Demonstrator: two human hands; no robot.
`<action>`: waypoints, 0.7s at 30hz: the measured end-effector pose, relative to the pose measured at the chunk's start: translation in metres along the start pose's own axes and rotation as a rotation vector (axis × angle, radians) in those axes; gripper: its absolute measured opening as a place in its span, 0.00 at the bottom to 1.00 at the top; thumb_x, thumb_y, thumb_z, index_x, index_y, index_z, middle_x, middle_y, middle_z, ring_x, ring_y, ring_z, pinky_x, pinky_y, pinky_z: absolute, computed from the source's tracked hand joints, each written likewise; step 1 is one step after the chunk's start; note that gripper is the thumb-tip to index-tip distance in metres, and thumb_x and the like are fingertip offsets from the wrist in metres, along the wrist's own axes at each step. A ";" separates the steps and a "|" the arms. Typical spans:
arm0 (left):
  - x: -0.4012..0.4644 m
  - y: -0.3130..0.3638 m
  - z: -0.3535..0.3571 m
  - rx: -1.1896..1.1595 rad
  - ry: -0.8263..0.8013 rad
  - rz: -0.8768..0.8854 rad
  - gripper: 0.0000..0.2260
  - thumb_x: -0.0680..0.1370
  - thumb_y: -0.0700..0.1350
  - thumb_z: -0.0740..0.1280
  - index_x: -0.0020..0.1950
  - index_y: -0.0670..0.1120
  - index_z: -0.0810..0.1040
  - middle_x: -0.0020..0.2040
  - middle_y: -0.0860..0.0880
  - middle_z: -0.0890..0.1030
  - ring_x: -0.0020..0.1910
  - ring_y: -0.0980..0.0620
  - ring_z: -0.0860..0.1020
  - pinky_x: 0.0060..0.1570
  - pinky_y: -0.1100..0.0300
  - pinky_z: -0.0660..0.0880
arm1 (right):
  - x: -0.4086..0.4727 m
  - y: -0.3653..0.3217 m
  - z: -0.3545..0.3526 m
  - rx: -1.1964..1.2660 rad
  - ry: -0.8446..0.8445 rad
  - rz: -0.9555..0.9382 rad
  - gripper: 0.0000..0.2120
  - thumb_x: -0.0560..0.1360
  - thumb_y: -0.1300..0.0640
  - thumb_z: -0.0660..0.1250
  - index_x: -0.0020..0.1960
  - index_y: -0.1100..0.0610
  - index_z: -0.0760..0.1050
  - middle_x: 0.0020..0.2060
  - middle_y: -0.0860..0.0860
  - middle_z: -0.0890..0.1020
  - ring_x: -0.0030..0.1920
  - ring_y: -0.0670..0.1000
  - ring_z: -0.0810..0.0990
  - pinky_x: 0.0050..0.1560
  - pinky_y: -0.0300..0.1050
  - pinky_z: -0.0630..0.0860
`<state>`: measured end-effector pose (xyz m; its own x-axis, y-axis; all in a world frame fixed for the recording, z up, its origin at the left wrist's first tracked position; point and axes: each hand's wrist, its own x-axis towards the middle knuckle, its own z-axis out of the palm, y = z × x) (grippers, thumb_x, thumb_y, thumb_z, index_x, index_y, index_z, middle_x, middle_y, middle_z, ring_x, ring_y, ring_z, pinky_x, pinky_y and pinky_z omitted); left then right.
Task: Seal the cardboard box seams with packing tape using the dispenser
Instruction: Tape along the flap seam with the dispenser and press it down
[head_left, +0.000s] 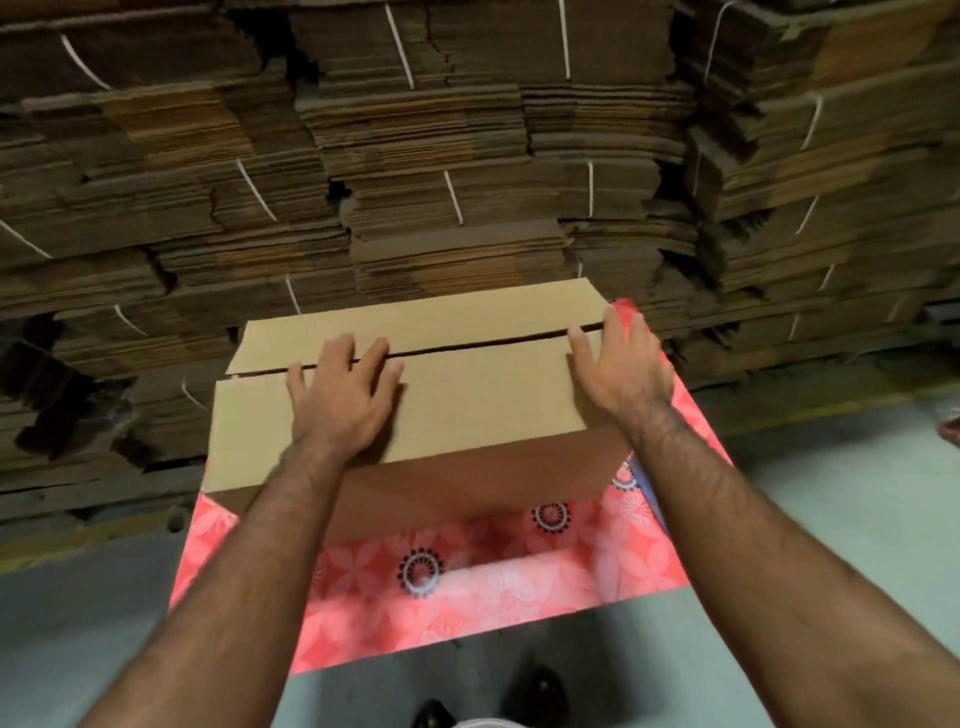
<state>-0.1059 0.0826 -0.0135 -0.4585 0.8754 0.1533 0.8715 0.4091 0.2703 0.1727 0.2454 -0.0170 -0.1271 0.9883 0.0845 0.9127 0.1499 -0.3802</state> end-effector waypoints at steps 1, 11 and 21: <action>0.001 0.018 0.004 -0.014 -0.038 0.069 0.25 0.81 0.66 0.46 0.75 0.60 0.65 0.76 0.48 0.64 0.77 0.51 0.58 0.74 0.34 0.50 | -0.003 0.006 -0.003 0.019 -0.019 -0.008 0.36 0.76 0.30 0.46 0.77 0.50 0.59 0.74 0.59 0.66 0.72 0.61 0.65 0.67 0.63 0.67; -0.047 0.207 0.063 -0.406 0.044 0.878 0.14 0.83 0.45 0.60 0.61 0.38 0.78 0.62 0.40 0.79 0.63 0.42 0.75 0.65 0.50 0.72 | -0.056 0.158 -0.012 0.133 0.028 0.181 0.22 0.78 0.43 0.59 0.61 0.59 0.75 0.55 0.61 0.79 0.57 0.64 0.77 0.55 0.56 0.75; -0.112 0.268 0.154 -0.188 -0.573 0.753 0.09 0.79 0.49 0.58 0.50 0.47 0.76 0.49 0.46 0.80 0.49 0.42 0.78 0.45 0.47 0.76 | -0.069 0.228 0.053 0.129 -0.452 0.096 0.20 0.72 0.50 0.69 0.60 0.59 0.77 0.57 0.57 0.81 0.56 0.60 0.80 0.55 0.48 0.74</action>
<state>0.2058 0.1342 -0.1045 0.4077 0.9045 -0.1251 0.8372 -0.3156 0.4466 0.3685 0.2131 -0.1583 -0.2272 0.9070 -0.3547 0.8764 0.0316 -0.4805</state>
